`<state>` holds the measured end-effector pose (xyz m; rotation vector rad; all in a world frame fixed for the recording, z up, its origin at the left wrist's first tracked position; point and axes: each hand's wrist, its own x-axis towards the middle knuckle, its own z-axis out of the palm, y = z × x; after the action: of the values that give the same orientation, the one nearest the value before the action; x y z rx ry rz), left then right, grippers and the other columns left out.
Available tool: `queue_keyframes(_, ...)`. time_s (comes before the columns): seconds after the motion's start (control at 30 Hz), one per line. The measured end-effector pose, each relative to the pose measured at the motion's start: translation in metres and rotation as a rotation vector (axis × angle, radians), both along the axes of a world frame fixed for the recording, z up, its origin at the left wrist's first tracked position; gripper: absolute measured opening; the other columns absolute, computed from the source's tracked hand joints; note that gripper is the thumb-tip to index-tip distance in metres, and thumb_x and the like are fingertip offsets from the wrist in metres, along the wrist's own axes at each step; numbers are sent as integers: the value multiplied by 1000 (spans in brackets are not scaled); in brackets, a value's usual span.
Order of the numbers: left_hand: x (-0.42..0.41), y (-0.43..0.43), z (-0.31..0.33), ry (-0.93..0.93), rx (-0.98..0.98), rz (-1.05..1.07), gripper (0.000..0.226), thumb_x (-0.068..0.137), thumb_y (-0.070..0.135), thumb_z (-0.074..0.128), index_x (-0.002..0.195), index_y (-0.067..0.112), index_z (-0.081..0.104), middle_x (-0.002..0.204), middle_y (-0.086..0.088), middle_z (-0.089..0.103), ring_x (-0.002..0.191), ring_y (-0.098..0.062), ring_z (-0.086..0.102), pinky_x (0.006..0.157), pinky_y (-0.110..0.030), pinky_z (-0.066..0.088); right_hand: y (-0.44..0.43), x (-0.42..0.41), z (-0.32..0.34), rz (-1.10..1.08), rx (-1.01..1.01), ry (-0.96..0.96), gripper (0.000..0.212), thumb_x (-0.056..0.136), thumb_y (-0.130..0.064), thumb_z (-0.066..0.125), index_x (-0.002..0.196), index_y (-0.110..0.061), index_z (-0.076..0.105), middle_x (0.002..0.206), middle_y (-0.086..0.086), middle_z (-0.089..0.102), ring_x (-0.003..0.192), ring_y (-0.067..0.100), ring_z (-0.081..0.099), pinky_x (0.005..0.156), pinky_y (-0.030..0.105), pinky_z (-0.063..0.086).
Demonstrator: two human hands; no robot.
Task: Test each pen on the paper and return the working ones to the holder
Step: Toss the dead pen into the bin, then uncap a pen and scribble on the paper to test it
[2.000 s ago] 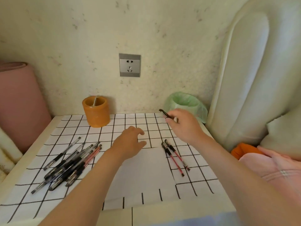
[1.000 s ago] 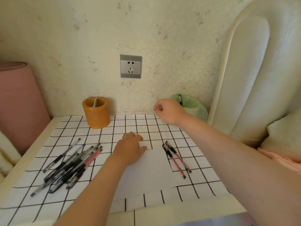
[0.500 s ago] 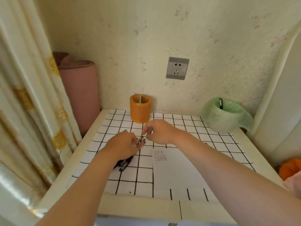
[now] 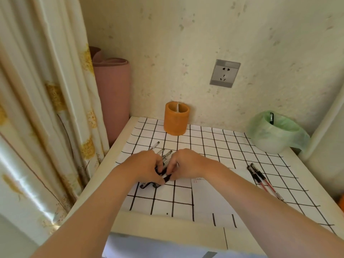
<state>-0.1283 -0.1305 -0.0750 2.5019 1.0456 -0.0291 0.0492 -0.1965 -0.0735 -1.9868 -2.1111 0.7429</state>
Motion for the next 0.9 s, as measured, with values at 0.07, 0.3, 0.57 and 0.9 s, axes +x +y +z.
queue_keyframes(0.07, 0, 1, 1, -16, 1, -13, 35, 62, 50, 84, 84, 32, 64, 90, 15, 59, 86, -7, 60, 74, -32, 56, -1, 1, -1, -14, 15, 31, 17, 78, -24, 81, 94, -27, 79, 84, -19, 64, 80, -3, 57, 71, 14, 42)
queue_keyframes(0.3, 10, 1, 13, -127, 34, -45, 26, 73, 47, 79, 87, 32, 64, 88, 10, 60, 82, -9, 59, 71, -29, 52, -8, 16, 12, -100, 135, 192, 12, 82, -18, 76, 90, -25, 72, 89, -7, 70, 81, 8, 66, 77, 25, 56)
queue_keyframes(0.57, 30, -8, 15, -255, 43, -63, 15, 88, 44, 68, 99, 35, 66, 79, 16, 58, 71, -1, 53, 63, -23, 41, -40, 39, 5, -177, 204, 140, 21, 93, -34, 61, 112, -43, 63, 76, -13, 57, 66, 3, 53, 64, 22, 44)
queue_keyframes(0.9, 68, -26, 9, -302, -148, -72, 41, 103, 46, 40, 79, 24, 65, 69, 6, 68, 64, -4, 60, 68, -26, 46, -60, 55, 4, -101, 467, -141, 22, 95, -45, 58, 109, -30, 52, 80, -15, 58, 67, 6, 52, 59, 27, 43)
